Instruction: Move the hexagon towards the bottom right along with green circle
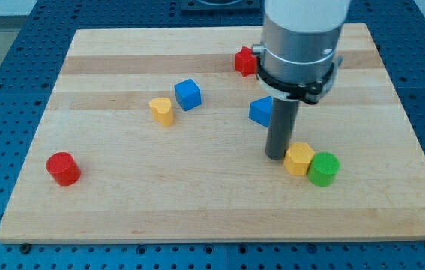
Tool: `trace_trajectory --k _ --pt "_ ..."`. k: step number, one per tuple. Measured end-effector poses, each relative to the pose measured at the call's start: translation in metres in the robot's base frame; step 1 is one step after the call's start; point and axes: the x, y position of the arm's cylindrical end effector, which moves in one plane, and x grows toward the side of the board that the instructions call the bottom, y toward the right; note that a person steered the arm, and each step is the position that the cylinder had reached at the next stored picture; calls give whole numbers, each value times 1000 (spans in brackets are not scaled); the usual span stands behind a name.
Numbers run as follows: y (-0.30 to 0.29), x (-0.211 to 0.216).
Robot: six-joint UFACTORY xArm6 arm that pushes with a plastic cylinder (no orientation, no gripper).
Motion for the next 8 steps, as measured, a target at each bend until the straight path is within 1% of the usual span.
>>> trace_trajectory --k 2,4,5,6,7,8 --pt "40 10" --pt "63 11" --pt "62 9" --pt "42 4" --pt "35 12" --pt "50 12"
